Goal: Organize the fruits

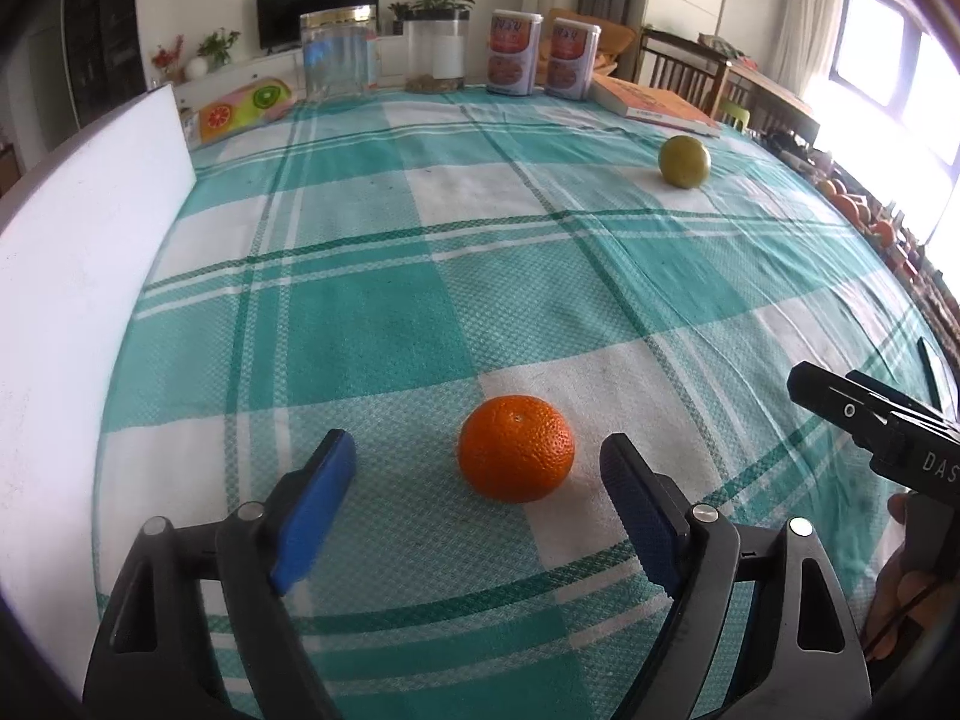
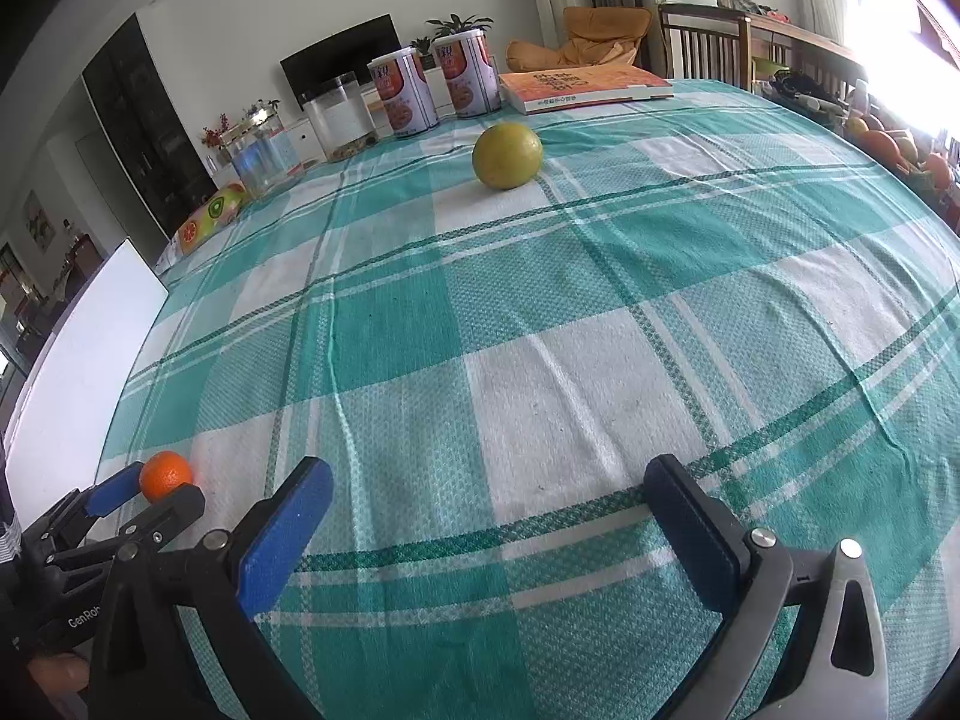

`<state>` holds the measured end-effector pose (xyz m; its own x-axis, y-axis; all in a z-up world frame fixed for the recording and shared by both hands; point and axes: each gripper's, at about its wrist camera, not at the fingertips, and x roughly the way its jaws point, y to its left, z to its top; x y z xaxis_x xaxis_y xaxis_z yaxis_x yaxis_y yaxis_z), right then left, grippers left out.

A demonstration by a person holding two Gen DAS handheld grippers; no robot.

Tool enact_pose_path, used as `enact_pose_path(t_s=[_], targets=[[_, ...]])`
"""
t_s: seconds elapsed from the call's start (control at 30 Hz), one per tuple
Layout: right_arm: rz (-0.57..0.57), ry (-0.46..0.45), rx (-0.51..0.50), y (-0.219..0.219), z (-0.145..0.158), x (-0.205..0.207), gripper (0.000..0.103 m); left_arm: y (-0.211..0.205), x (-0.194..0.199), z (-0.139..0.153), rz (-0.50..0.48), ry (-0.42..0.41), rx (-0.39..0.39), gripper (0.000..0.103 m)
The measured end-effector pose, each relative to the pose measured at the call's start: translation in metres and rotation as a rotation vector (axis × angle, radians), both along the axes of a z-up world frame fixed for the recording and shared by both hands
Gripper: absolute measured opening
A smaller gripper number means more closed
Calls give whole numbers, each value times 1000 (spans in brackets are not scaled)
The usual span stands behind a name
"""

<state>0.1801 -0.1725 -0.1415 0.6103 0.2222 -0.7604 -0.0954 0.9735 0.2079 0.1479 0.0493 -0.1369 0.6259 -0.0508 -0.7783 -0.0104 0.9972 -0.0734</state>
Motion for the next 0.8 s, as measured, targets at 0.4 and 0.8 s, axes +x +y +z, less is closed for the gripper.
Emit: enact_pose_path(t_s=[0.4, 0.8], targets=[[-1, 84, 53, -16, 8, 55, 103, -5, 2, -4, -4, 23, 69, 96], [-78, 97, 12, 10, 14, 219, 96, -6, 2, -4, -4, 23, 71, 96]])
